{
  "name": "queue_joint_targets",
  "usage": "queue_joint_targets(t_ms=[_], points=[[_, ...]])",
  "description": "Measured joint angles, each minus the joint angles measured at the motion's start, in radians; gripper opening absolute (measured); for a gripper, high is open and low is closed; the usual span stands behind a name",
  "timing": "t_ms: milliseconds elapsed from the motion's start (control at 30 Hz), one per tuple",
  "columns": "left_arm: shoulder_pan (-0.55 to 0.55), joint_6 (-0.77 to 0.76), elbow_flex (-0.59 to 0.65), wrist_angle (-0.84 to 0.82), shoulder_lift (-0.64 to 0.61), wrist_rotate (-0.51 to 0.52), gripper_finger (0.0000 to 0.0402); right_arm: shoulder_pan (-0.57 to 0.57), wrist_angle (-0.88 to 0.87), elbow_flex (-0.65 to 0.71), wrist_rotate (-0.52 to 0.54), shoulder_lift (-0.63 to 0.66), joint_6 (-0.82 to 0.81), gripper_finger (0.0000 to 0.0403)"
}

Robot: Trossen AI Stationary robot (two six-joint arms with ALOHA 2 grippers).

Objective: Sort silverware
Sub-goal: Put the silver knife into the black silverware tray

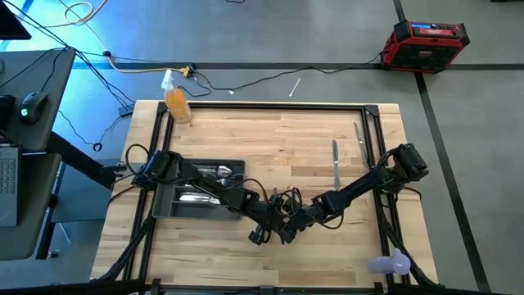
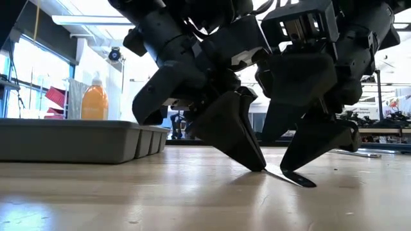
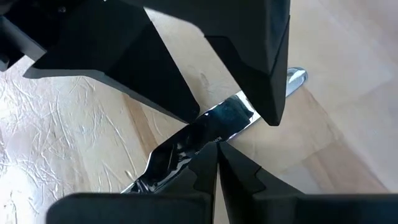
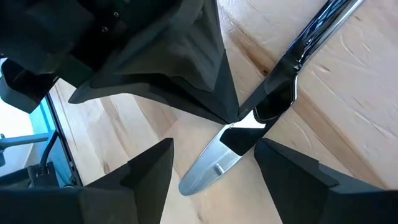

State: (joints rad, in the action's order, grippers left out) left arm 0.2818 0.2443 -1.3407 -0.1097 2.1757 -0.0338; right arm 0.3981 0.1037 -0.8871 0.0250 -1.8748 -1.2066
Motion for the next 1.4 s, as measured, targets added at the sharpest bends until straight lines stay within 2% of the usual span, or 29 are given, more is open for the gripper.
queue_joint_targets(t_ms=[200,533,633,800,1133,1400], points=[[0.004,-0.009,0.0,-0.015,-0.001,-0.006,0.0,0.002,0.026,-0.003,0.0,0.009,0.034,0.0224],[0.017,-0.034,0.002,-0.038,-0.042,0.024,0.0,0.002,-0.118,-0.013,0.057,0.047,0.007,0.0224],[0.019,-0.035,0.006,-0.083,-0.072,0.026,0.0,0.0,-0.126,-0.01,0.062,0.048,-0.025,0.0224],[0.013,-0.054,0.005,-0.066,-0.056,0.012,0.0,-0.001,-0.126,-0.009,0.064,0.046,-0.027,0.0224],[-0.023,-0.053,0.004,-0.02,-0.002,-0.041,0.0,-0.028,-0.008,-0.004,-0.027,-0.015,0.005,0.0224],[-0.026,-0.056,0.003,-0.004,0.005,-0.048,0.0,-0.035,0.039,-0.002,-0.031,-0.02,0.02,0.0224]])
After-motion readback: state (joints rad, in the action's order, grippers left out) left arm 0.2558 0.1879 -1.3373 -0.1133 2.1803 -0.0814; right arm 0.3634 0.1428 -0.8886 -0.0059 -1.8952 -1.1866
